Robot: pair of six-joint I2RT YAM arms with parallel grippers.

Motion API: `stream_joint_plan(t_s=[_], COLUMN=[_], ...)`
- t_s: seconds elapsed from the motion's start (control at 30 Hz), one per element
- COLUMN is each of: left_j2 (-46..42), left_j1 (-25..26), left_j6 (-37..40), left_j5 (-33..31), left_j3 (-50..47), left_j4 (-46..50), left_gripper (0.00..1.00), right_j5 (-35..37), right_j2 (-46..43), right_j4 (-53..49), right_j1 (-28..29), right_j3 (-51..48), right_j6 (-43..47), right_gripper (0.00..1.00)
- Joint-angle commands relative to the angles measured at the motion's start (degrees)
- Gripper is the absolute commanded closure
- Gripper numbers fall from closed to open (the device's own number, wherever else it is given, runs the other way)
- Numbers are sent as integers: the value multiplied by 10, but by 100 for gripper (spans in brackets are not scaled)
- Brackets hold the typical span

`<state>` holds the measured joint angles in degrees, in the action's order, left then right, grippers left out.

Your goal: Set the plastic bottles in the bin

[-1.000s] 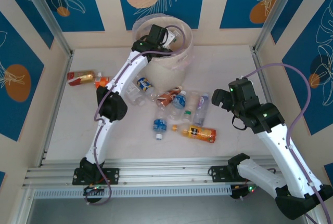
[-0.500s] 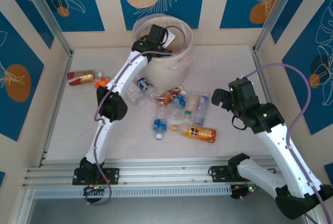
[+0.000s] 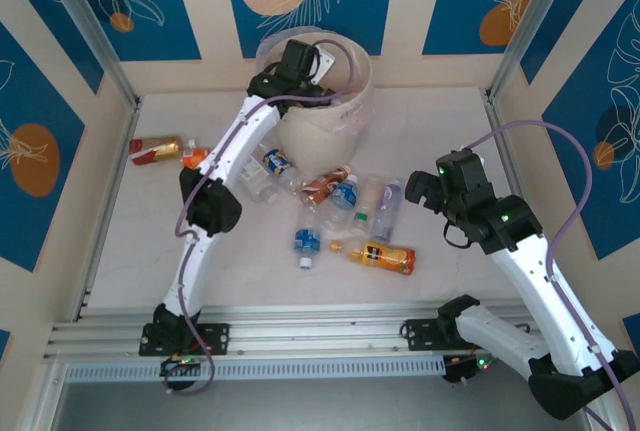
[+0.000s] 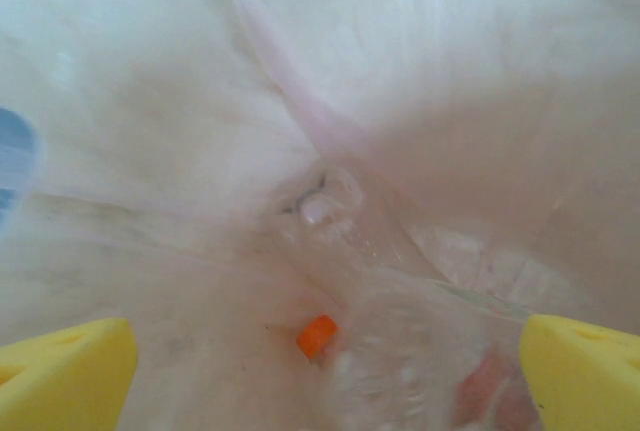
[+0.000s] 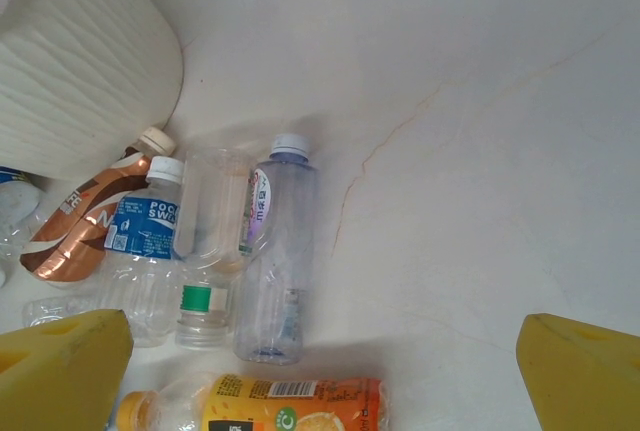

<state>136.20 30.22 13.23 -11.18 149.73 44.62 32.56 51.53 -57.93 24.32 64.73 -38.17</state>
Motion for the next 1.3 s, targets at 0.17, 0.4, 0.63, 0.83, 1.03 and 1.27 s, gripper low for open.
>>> stream_joint_plan(t_s=[0.17, 0.4, 0.63, 0.83, 1.03, 1.27], left_j2=[-89, -150, -246, -416, -587, -738], left_j1=[-2, -2, -2, -2, -2, -2], left_j6=[-43, -67, -101, -135, -195, -326], left_j5=[13, 8, -7, -28, -55, -69], left_j3=[9, 9, -33, -256, -484, -710], left_j4=[-30, -14, 13, -58, -119, -113], left_gripper=[0, 1, 0, 1, 1, 0], right_j5=[-6, -15, -55, -89, -112, -148], right_j2=[-23, -14, 12, 69, 106, 117], right_j4=[-3, -13, 9, 35, 60, 49], right_j1=[5, 8, 13, 19, 20, 26], right_j3=[-13, -17, -51, -76, -99, -126], right_j6=[-8, -21, -47, -59, -72, -77], right_gripper=[1, 1, 8, 13, 14, 15])
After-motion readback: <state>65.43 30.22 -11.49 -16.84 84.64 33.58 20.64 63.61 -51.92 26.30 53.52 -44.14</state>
